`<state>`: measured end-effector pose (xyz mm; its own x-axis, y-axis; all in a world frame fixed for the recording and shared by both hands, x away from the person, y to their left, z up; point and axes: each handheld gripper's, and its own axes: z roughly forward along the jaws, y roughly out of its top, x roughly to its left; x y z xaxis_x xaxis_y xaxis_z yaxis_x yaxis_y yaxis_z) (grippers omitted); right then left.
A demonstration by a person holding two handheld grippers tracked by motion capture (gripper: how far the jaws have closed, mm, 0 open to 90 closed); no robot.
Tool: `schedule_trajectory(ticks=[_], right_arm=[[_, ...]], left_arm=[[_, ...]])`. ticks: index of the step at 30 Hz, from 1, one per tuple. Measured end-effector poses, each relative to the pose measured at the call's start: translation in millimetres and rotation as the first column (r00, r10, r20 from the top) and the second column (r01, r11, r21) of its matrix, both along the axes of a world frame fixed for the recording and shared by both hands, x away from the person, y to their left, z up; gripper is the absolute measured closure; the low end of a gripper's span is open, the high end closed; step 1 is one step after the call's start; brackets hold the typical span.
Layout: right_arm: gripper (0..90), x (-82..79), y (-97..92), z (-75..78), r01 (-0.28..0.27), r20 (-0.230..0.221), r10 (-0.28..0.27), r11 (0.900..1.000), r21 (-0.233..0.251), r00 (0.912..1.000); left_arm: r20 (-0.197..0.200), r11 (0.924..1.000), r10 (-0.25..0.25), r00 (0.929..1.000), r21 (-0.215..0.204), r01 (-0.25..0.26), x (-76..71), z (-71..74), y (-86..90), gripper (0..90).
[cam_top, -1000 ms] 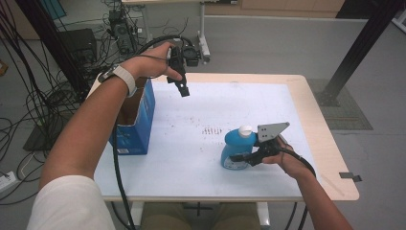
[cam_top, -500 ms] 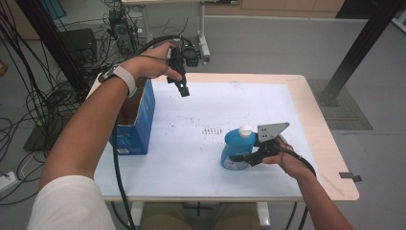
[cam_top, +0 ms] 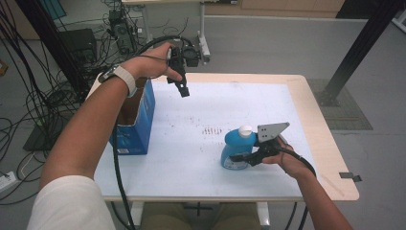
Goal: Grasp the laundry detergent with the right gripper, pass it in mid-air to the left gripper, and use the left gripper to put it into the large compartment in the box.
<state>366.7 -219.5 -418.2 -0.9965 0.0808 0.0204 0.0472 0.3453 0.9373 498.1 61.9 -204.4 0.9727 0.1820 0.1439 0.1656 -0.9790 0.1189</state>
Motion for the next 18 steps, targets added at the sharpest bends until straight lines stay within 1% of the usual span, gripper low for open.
schedule_trajectory(ticks=[18], right_arm=[[42.6,0.1,0.1,0.1,-0.001,0.0,0.001,1.0,-0.001,1.0]], left_arm=[[0.001,1.0,0.002,1.0,0.0,-0.002,-0.5,0.4,1.5,9.1]])
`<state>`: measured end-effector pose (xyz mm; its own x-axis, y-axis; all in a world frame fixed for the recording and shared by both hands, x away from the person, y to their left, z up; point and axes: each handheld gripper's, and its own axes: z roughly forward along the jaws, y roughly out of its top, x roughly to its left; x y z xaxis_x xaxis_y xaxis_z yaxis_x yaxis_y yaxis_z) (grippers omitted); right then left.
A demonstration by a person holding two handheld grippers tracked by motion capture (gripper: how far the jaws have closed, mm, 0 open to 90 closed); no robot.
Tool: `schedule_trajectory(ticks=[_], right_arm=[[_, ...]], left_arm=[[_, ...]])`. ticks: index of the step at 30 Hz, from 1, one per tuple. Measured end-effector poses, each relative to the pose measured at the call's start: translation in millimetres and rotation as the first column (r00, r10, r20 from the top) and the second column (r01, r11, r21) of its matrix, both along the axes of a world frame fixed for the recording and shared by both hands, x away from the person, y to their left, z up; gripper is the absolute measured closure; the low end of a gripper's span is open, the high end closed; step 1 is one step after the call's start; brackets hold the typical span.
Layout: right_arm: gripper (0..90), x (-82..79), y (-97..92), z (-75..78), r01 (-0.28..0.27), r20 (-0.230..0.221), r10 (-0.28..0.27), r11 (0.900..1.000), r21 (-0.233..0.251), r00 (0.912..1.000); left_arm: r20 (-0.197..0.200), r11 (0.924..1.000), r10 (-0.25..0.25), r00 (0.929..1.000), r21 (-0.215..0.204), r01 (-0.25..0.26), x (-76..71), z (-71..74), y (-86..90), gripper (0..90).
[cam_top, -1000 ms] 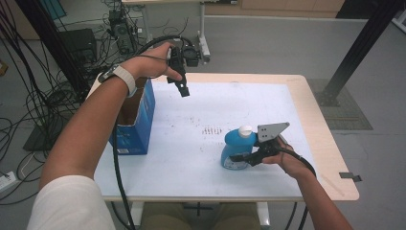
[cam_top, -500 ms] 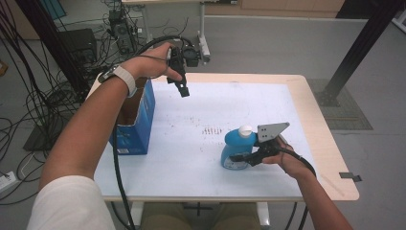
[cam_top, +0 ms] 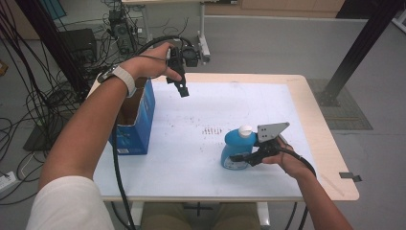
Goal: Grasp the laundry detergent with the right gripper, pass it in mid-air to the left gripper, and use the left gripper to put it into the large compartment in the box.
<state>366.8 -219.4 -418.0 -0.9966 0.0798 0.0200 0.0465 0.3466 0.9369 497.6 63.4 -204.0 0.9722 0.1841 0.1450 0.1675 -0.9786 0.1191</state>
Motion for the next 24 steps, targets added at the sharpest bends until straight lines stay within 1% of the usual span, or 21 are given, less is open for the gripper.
schedule_trajectory(ticks=[24], right_arm=[[42.5,0.4,-0.2,0.0,0.002,-0.007,-0.002,1.0,-0.001,1.0]], left_arm=[[0.003,1.0,0.0,1.0,-0.001,0.0,-1.8,-0.1,1.2,9.1]])
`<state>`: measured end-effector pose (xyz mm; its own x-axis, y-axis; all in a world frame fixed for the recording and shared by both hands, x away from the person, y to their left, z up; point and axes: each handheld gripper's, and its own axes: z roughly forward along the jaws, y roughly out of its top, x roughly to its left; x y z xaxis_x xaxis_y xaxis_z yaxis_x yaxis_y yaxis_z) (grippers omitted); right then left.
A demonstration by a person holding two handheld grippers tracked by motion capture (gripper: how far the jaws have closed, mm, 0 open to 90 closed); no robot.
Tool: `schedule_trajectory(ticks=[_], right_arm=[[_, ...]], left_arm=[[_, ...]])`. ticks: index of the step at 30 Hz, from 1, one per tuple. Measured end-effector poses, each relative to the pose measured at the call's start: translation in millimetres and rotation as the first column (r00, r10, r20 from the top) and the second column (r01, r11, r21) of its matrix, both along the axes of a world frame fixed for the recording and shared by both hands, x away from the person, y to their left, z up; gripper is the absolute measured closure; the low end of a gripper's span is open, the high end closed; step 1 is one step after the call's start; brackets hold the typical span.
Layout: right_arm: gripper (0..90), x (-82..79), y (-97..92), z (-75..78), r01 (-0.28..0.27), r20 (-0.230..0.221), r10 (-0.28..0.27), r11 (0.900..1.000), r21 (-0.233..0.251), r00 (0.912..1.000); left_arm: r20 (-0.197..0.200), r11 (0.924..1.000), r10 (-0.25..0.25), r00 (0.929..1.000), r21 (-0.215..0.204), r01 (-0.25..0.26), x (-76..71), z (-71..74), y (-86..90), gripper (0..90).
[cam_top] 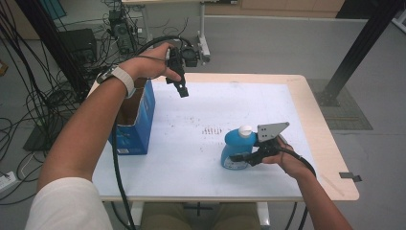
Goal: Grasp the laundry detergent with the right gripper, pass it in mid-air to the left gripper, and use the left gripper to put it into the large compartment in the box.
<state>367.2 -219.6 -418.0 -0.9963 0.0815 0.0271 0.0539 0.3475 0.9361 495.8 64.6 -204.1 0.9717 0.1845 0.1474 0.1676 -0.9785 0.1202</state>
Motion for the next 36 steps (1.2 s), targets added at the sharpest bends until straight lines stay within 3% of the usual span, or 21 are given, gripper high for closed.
schedule_trajectory(ticks=[24,36], right_arm=[[42.4,-0.5,0.2,0.3,0.003,-0.004,-0.003,1.0,0.001,1.0],[42.8,-1.8,1.2,1.7,0.011,0.004,-0.011,0.9999,-0.004,0.9999]], left_arm=[[0.003,1.0,-0.003,1.0,0.001,0.003,-6.2,1.6,1.2,9.0],[0.009,0.9996,-0.029,0.9995,0.003,0.029,-21.0,7.8,-2.9,8.9]])
